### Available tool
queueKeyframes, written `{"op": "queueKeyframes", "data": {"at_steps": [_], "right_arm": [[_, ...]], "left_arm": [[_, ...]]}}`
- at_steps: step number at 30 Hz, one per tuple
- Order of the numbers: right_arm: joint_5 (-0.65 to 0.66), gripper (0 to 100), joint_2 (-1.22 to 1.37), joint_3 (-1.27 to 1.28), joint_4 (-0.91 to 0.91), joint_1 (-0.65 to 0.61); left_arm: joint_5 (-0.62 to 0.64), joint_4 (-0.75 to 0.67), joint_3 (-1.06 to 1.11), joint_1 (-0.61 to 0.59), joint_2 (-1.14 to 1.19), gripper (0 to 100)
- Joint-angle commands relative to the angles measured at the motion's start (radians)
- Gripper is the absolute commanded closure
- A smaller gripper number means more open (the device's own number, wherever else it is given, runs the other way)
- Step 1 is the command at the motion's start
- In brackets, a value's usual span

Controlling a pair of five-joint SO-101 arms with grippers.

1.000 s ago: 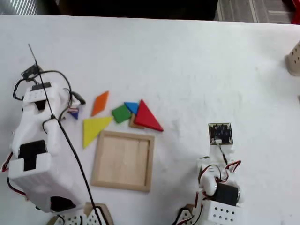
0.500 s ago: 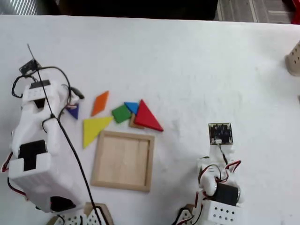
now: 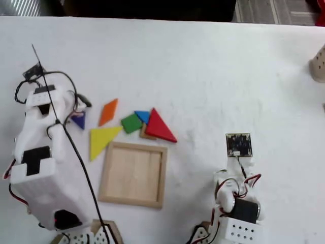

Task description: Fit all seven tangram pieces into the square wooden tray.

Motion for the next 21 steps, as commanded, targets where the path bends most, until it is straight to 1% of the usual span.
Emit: {"op": "queueKeyframes", "data": {"at_steps": [1, 6, 10, 12, 14, 18, 21], "right_arm": [[0.011, 98.1, -0.004, 0.002, -0.018, 0.012], [0.011, 98.1, -0.004, 0.002, -0.018, 0.012], [0.011, 98.1, -0.004, 0.002, -0.018, 0.012], [0.011, 98.1, -0.004, 0.002, -0.018, 0.012], [0.011, 98.1, -0.004, 0.002, -0.016, 0.012], [0.011, 98.1, -0.004, 0.002, -0.016, 0.012], [0.011, 98.1, -0.004, 0.002, -0.016, 0.012]], "left_arm": [[-0.009, 0.012, -0.069, 0.007, -0.001, 69], [-0.009, 0.014, -0.068, 0.008, -0.001, 70], [-0.012, 0.043, -0.069, 0.013, 0.001, 80], [-0.055, 0.043, -0.071, 0.013, 0.001, 84], [-0.083, 0.041, -0.071, 0.013, 0.001, 83], [-0.081, 0.041, -0.069, 0.021, 0.001, 80], [-0.087, 0.043, -0.064, 0.033, 0.001, 79]]}}
